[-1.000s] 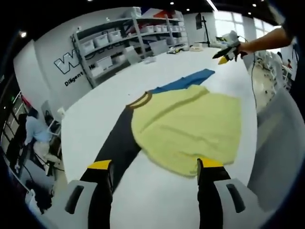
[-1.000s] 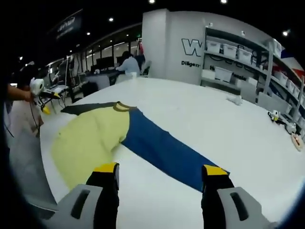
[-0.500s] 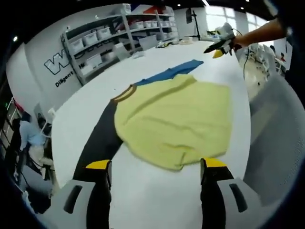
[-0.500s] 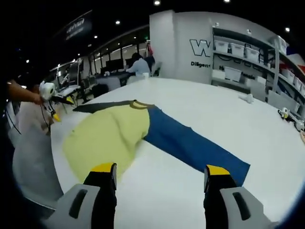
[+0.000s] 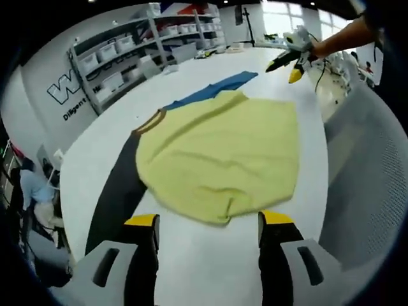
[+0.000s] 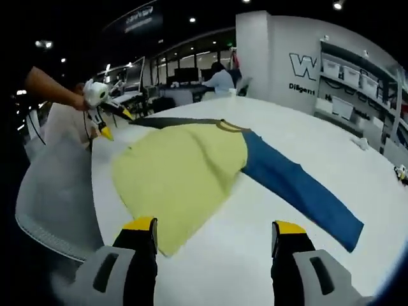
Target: Fold the garment on the visible template until the final outline fits inside the template.
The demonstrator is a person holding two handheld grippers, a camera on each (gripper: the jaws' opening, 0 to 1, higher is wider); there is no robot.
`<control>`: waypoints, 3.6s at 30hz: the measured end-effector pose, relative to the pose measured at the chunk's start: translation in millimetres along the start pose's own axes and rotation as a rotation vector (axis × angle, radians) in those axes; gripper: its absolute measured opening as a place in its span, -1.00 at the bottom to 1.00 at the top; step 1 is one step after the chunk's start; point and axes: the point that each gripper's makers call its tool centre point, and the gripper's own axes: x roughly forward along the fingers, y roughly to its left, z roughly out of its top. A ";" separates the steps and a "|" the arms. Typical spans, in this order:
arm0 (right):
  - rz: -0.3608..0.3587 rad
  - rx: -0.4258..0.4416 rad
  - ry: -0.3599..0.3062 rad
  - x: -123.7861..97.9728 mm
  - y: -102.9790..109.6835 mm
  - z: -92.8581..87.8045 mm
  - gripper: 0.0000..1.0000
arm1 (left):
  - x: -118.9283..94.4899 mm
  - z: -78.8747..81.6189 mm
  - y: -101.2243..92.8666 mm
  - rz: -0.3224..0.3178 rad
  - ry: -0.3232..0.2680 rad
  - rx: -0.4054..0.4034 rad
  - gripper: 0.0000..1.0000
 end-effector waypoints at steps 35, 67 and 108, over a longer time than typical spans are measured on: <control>0.098 -0.155 0.155 60.2 87.6 -29.0 -0.78 | 45.4 -25.7 -23.1 -0.118 0.209 0.023 -0.72; -0.039 0.064 0.221 69.7 48.9 -9.1 -1.00 | 33.1 -33.5 -23.6 -0.114 0.172 -0.020 -0.28; -0.041 0.037 0.175 69.2 53.5 13.8 -1.00 | 57.9 -9.3 -26.8 -0.080 -0.037 -0.244 -0.36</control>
